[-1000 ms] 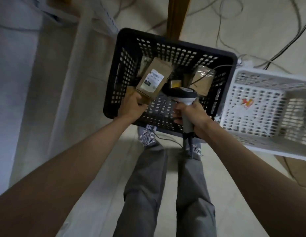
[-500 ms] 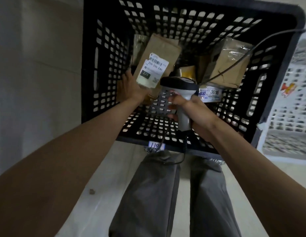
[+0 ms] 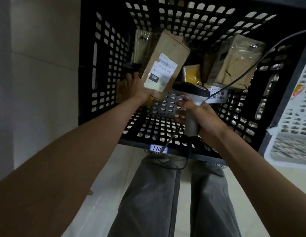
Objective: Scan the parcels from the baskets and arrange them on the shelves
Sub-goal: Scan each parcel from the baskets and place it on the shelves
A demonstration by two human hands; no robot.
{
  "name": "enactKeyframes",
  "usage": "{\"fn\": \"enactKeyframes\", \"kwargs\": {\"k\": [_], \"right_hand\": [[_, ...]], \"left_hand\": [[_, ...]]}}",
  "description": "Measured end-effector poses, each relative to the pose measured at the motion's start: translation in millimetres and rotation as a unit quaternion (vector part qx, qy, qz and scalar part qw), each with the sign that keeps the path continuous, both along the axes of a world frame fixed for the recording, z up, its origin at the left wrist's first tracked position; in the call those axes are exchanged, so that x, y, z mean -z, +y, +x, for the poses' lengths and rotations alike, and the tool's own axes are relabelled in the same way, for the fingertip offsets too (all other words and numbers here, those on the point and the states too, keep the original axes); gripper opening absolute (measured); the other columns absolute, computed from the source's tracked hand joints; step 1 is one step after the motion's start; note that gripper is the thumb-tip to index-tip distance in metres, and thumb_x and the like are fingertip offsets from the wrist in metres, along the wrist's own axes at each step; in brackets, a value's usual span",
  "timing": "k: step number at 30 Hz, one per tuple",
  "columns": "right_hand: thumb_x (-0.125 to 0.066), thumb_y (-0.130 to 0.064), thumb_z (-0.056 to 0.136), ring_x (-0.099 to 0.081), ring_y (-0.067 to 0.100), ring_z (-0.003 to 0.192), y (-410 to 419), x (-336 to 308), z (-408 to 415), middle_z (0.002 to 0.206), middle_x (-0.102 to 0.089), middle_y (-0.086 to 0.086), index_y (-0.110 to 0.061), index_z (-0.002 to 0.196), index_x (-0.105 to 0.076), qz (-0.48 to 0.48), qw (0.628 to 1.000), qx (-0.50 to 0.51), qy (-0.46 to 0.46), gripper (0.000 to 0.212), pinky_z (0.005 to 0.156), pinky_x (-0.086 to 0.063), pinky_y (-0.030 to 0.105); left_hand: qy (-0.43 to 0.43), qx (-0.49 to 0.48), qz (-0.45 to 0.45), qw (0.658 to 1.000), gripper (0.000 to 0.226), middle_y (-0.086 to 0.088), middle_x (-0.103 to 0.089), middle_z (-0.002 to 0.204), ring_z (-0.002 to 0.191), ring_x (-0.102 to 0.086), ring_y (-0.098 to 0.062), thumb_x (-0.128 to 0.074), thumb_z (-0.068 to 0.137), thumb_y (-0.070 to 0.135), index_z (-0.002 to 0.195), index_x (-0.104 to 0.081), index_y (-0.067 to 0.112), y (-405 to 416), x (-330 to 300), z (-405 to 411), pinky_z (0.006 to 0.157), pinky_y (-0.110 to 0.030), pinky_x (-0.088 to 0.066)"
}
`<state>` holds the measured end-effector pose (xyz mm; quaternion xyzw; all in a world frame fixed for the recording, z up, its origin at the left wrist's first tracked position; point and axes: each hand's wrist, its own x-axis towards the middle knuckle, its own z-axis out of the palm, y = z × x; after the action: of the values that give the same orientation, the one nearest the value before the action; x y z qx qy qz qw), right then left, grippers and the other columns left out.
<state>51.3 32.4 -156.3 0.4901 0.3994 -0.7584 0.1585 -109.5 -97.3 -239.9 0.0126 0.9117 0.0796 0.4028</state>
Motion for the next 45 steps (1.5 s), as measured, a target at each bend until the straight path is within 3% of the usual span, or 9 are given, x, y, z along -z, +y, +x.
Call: {"fn": "enactKeyframes", "kwargs": {"k": [3,6,13,20,24,31,36,41,45], "right_hand": [[-0.058,-0.008,0.099,-0.074,0.009,0.082,2,-11,3,0.093,-0.079,-0.005,-0.015,0.109,-0.069,0.007,1.000,-0.013,0.002,0.016,0.075,-0.060,0.029],[-0.060,-0.011,0.098,-0.072,0.022,0.102,0,-34,6,0.108,-0.077,0.002,-0.017,0.115,-0.068,0.037,0.999,-0.035,-0.012,0.019,0.094,-0.057,0.043],[-0.068,-0.017,0.095,-0.068,0.032,0.112,-4,-135,9,0.110,-0.075,0.006,-0.017,0.120,-0.065,0.071,0.995,-0.067,-0.035,0.025,0.101,-0.053,0.052],[-0.066,-0.007,0.094,-0.060,0.022,0.074,11,-315,-4,0.071,-0.067,-0.004,-0.019,0.096,-0.067,0.108,0.980,-0.161,0.039,0.012,0.074,-0.050,0.040],[-0.067,-0.010,0.092,-0.061,0.017,0.065,20,-417,-5,0.065,-0.067,-0.007,-0.023,0.093,-0.065,0.138,0.958,-0.233,0.098,0.013,0.055,-0.052,0.026],[-0.070,-0.018,0.090,-0.068,0.011,0.071,18,-564,14,0.076,-0.072,-0.007,-0.022,0.104,-0.067,0.145,0.900,-0.347,0.219,0.015,0.064,-0.055,0.029],[-0.067,-0.010,0.094,-0.061,0.009,0.064,0,-644,32,0.070,-0.067,-0.004,-0.014,0.096,-0.065,0.158,0.859,-0.394,0.285,0.005,0.058,-0.049,0.023],[-0.065,-0.005,0.093,-0.063,0.019,0.081,-43,-709,52,0.089,-0.067,0.009,-0.019,0.100,-0.067,0.117,0.824,-0.444,0.333,0.015,0.074,-0.056,0.035],[-0.069,-0.010,0.091,-0.065,0.010,0.070,-80,-744,66,0.076,-0.069,0.002,-0.016,0.092,-0.068,0.127,0.771,-0.500,0.373,0.006,0.064,-0.054,0.025]], "left_hand": [[-0.044,-0.048,0.067,0.996,0.087,-0.014,-0.020,0.157,0.143,-0.033,-0.032,-0.079,0.084,0.039,0.148,-0.033,0.002,-1,-8,14,0.114,-0.040,-0.036],[-0.087,-0.109,0.104,0.985,0.091,-0.017,-0.007,0.165,0.150,-0.022,-0.034,-0.068,0.091,0.047,0.155,-0.023,0.000,-10,-33,32,0.120,-0.044,-0.030],[-0.046,-0.249,0.199,0.947,0.072,-0.008,-0.035,0.136,0.128,-0.042,-0.023,-0.068,0.092,0.044,0.148,-0.039,0.010,-38,-150,68,0.105,-0.023,-0.032],[0.004,-0.327,0.257,0.910,0.055,-0.013,-0.053,0.134,0.121,-0.057,-0.022,-0.065,0.095,0.041,0.137,-0.056,0.006,-57,-341,86,0.103,-0.029,-0.048],[0.093,-0.392,0.308,0.862,0.008,0.011,-0.064,0.101,0.088,-0.067,0.005,-0.065,0.098,0.017,0.105,-0.064,0.019,-60,-451,112,0.069,-0.003,-0.049],[0.161,-0.496,0.322,0.790,0.033,-0.008,-0.054,0.120,0.103,-0.055,-0.014,-0.061,0.098,0.019,0.123,-0.042,0.008,-71,-595,191,0.070,-0.014,-0.041],[0.191,-0.539,0.341,0.746,0.037,0.004,-0.059,0.109,0.093,-0.057,-0.004,-0.066,0.095,0.021,0.124,-0.043,0.014,-96,-670,249,0.068,-0.016,-0.041],[0.224,-0.567,0.358,0.707,0.044,0.005,-0.063,0.114,0.098,-0.063,-0.005,-0.072,0.091,0.029,0.124,-0.046,0.022,-137,-732,296,0.068,-0.014,-0.046],[0.266,-0.569,0.338,0.701,0.046,0.006,-0.062,0.113,0.099,-0.062,-0.007,-0.076,0.087,0.036,0.123,-0.050,0.025,-173,-774,329,0.067,-0.017,-0.043]]}}
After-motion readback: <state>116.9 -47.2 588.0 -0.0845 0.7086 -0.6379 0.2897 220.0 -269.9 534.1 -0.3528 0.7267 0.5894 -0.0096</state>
